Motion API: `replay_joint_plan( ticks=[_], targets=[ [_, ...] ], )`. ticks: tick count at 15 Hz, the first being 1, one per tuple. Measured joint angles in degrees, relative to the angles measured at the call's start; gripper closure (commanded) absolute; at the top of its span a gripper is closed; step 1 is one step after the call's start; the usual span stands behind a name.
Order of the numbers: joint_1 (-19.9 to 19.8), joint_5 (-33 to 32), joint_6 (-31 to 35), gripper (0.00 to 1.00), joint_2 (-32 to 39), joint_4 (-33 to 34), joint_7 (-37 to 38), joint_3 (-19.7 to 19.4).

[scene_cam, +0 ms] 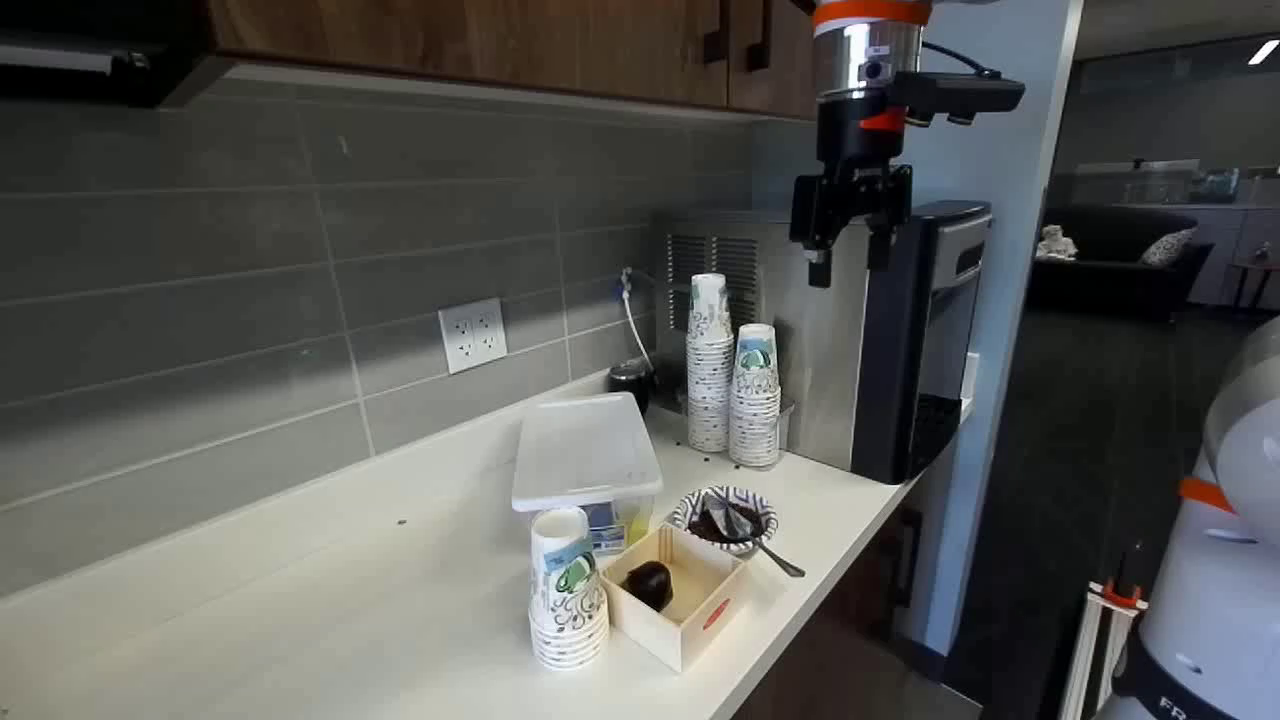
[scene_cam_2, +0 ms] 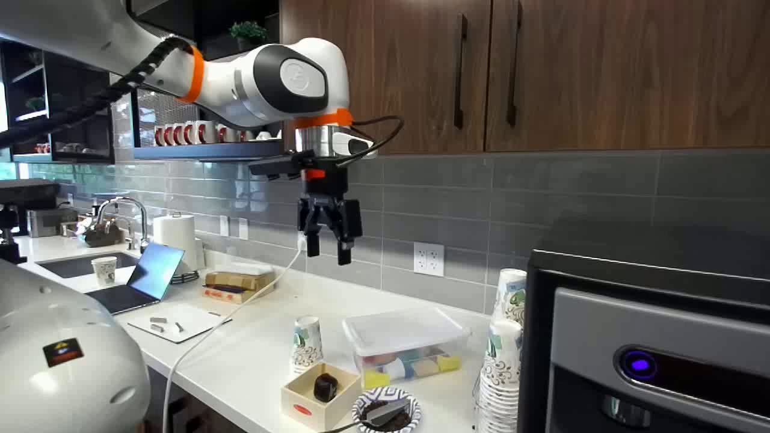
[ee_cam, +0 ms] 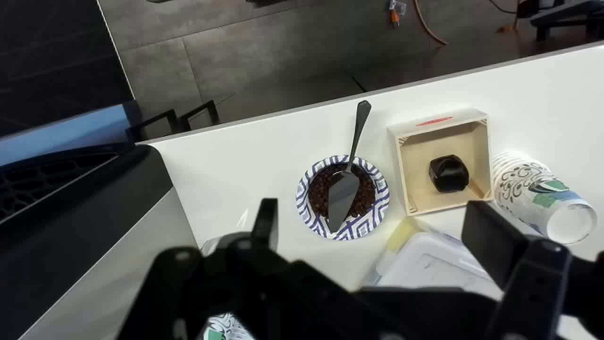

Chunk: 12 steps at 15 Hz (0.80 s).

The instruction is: Open the left door of the top cabinet and close it

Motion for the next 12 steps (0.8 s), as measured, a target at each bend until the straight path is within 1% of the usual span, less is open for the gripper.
replay_joint_plan(
  ticks=[9,12],
  targets=[
    [0.0,-0.05,0.09,0.0,0.01,0.04,0.0,0.08],
    [-0.02,-3.84,0.7,0.0,0.0,1.67,0.67,1.88]
  ],
)
